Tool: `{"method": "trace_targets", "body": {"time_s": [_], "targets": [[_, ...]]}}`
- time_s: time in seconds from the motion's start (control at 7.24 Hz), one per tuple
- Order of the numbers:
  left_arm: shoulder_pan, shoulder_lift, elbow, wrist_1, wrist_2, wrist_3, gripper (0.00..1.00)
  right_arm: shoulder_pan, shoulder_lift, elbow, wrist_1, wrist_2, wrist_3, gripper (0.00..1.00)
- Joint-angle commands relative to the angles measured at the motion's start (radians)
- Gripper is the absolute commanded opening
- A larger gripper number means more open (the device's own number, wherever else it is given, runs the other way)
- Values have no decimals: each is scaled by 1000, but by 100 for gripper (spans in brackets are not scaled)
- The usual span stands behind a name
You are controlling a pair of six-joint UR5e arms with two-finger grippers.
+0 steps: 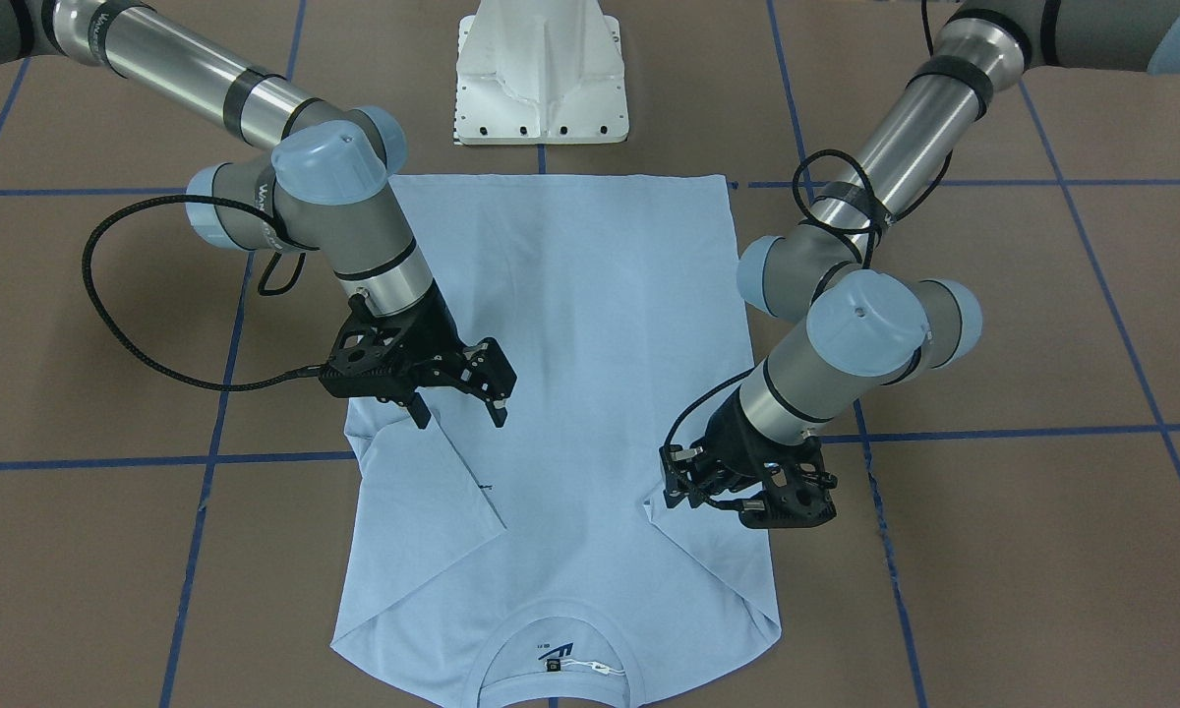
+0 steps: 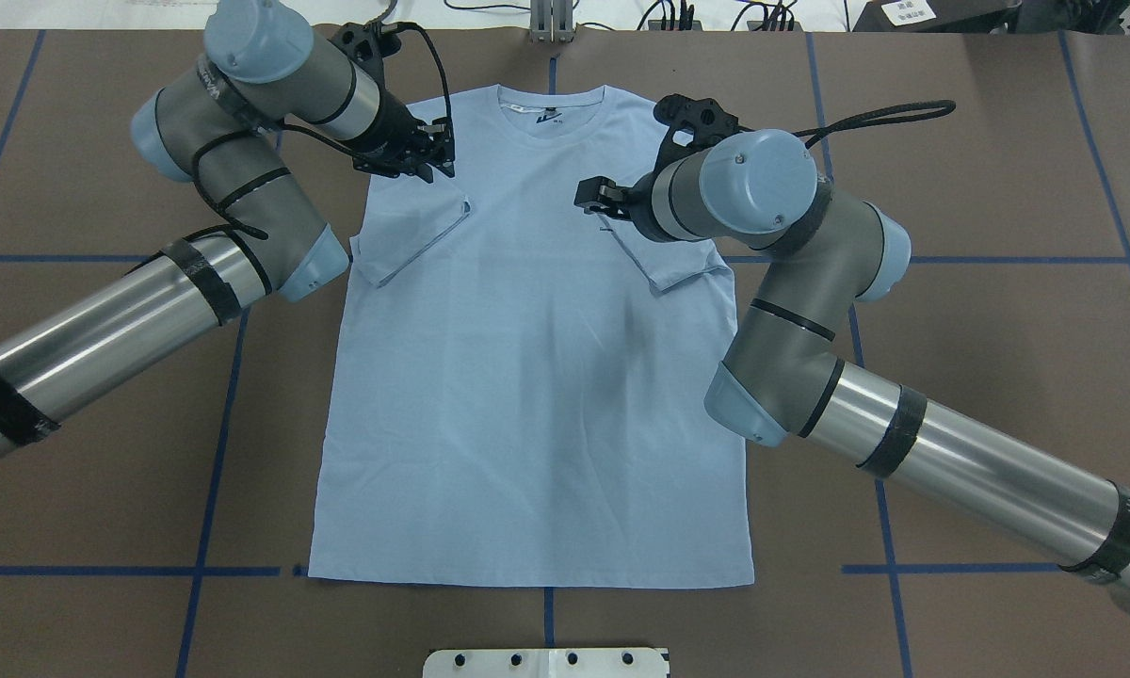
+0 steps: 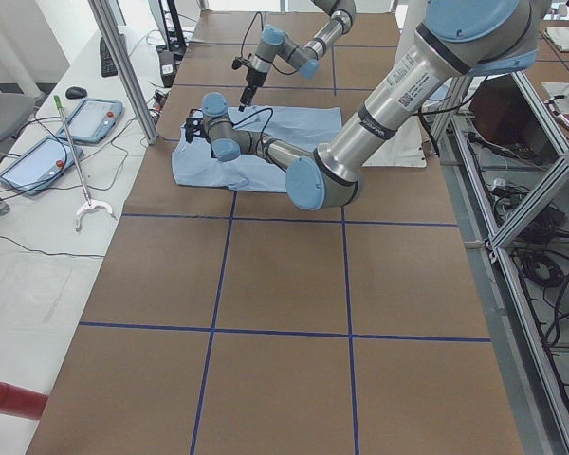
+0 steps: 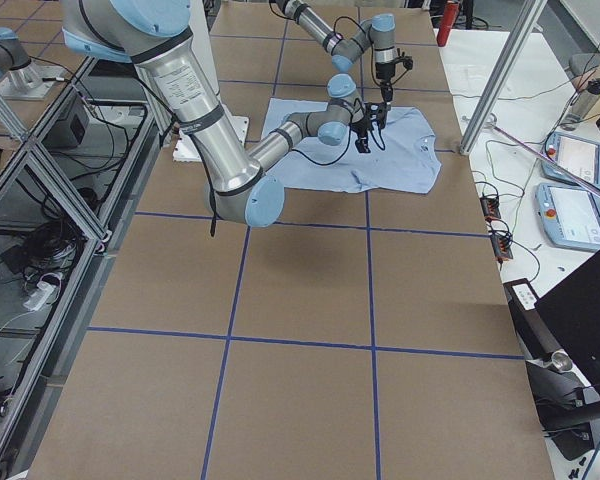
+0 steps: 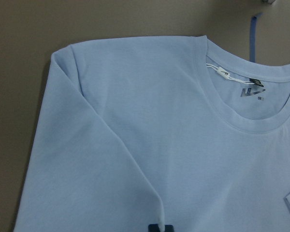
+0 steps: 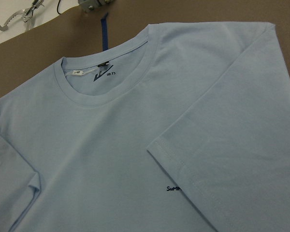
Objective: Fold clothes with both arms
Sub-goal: 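Fold the other sleeve inward with the left gripper while the right gripper releases, then move both grippers to the hem corners nearest the robot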
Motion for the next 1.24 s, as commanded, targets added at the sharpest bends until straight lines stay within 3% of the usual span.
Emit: {"method": "trace_targets", "body": {"time_s": [0.0, 0.28, 0.55, 0.69, 0.83, 0.97, 1.1], "targets": [[7, 13, -107, -10, 9, -111, 100, -8, -41, 47, -10, -1, 4, 100], [32, 103, -282, 4, 9, -193, 100, -76, -217, 307, -98, -6, 76, 100], [35, 226, -486, 4, 10, -242, 100, -289, -371, 525, -230, -206, 196, 100], [36, 242, -493, 4, 13, -239, 100, -360, -435, 636, -313, -239, 319, 100], [35, 245, -490, 2, 18, -236, 99, -444, -468, 676, -382, -272, 434, 99], [35, 245, -490, 4, 18, -238, 99, -544, -476, 672, -467, -379, 586, 92], [35, 250, -488, 4, 19, -238, 99, -587, -471, 672, -526, -386, 678, 87]]}}
